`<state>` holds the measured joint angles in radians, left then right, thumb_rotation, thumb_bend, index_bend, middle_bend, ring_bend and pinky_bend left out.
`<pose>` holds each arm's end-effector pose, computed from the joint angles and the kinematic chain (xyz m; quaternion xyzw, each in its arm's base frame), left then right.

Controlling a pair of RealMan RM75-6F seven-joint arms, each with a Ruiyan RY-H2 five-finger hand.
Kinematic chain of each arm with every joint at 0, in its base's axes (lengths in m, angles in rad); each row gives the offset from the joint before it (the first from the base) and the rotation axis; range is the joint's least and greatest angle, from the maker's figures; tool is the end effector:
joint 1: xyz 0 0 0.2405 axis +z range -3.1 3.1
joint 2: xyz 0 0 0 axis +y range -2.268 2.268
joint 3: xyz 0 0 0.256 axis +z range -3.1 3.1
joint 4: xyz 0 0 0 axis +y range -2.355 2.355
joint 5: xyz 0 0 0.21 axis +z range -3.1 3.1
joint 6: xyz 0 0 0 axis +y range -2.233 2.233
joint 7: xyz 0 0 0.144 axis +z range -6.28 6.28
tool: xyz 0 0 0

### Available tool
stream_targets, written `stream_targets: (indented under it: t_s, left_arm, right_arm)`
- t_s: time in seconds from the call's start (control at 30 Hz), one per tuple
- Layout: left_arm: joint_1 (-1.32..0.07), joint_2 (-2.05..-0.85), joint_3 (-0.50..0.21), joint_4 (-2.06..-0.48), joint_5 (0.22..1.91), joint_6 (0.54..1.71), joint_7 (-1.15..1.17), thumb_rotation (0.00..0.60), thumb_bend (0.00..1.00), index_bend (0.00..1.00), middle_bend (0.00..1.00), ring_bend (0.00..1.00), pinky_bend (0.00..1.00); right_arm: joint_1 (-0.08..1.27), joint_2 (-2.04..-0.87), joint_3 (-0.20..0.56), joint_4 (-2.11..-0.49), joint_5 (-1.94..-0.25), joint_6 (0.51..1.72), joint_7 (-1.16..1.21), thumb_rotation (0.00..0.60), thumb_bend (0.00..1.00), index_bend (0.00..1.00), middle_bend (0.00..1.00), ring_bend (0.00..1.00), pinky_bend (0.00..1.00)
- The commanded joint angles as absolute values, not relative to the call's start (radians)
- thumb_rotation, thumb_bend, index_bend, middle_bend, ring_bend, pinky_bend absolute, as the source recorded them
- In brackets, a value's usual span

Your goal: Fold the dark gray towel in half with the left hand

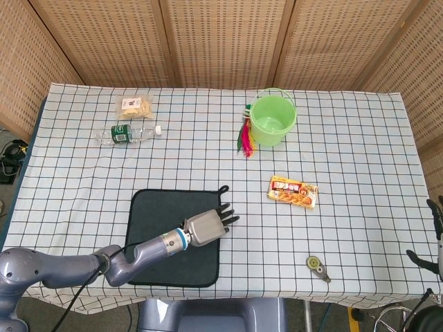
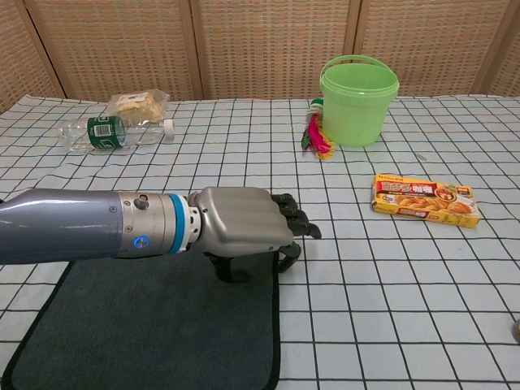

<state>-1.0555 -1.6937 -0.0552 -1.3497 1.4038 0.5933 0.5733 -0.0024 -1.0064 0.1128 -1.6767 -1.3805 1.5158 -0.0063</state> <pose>-0.0637 0.3090 -0.1125 -0.9436 -0.0432 -0.2378 0.2261 -0.3283 -0.1642 0.2087 0.5319 -0.3913 0.3574 0.6605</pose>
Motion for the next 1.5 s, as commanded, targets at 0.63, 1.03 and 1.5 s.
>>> stream_targets:
  t_s: [0.63, 1.03, 1.5]
  left_arm:
    - [-1.06, -1.69, -0.036, -1.362, 1.377, 0.632, 0.595, 0.6, 0.41, 0.53, 0.0, 0.0, 0.0]
    - [-1.054, -1.682, -0.028, -1.366, 1.384, 0.663, 0.574, 0.6, 0.43, 0.67, 0.0, 0.0, 0.0]
    - [-0.966, -1.532, 0.057, -1.456, 1.512, 0.805, 0.437, 0.6, 0.45, 0.68, 0.0, 0.0, 0.0]
  right_arm:
    - [-0.007, -1.003, 0.112, -1.679, -1.389, 1.525, 0.001, 0.6, 0.0, 0.0, 0.0, 0.0, 0.0]
    - [-0.006, -1.002, 0.11, -1.681, -1.392, 1.523, 0.004, 0.6, 0.0, 0.0, 0.0, 0.0, 0.0]
    - [-0.011, -0.998, 0.106, -1.687, -1.401, 1.531, 0.007, 0.6, 0.0, 0.0, 0.0, 0.0, 0.0]
